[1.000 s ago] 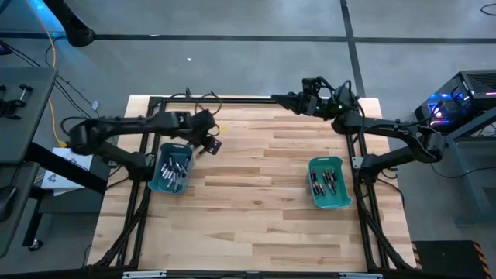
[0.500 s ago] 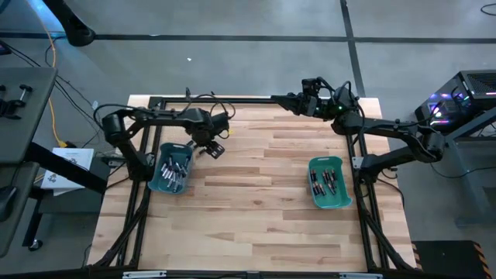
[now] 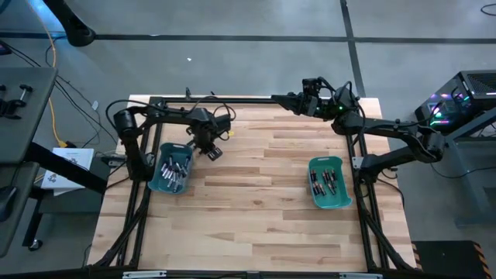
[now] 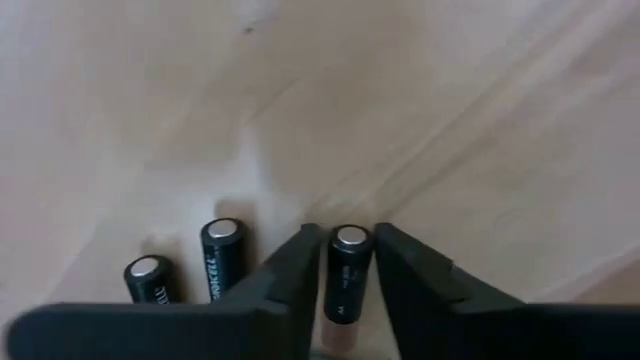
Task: Sort batteries
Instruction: Put the black battery into the green bin
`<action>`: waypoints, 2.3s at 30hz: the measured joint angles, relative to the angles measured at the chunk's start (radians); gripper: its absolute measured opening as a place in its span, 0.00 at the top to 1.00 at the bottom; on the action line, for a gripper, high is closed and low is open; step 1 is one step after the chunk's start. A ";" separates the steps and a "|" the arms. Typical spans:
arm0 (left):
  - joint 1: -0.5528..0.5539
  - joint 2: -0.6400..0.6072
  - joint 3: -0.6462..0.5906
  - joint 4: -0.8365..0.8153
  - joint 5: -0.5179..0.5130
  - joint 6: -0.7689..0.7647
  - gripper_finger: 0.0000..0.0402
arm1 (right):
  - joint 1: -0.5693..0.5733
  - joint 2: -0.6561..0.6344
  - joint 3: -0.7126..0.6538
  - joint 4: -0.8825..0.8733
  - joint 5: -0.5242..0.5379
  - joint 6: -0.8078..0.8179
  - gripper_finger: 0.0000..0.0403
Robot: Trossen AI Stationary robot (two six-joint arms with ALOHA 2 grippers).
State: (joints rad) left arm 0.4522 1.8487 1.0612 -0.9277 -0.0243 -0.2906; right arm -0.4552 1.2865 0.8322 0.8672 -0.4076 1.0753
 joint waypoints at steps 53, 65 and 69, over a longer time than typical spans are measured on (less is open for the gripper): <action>-0.067 -0.448 0.218 1.310 0.325 -0.396 0.91 | 0.252 0.109 0.494 -0.645 0.405 -0.995 0.57; -0.078 -0.448 0.217 1.310 0.317 -0.367 0.91 | 0.234 0.105 0.504 -0.703 0.402 -0.856 0.95; -0.082 -0.447 0.217 1.292 0.319 -0.327 0.88 | 0.235 0.087 0.504 -0.771 0.388 -0.779 0.96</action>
State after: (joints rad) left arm 0.3705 1.4014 1.2778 0.3646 0.2943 -0.6174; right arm -0.2203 1.3738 1.3361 0.0960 -0.0193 0.2960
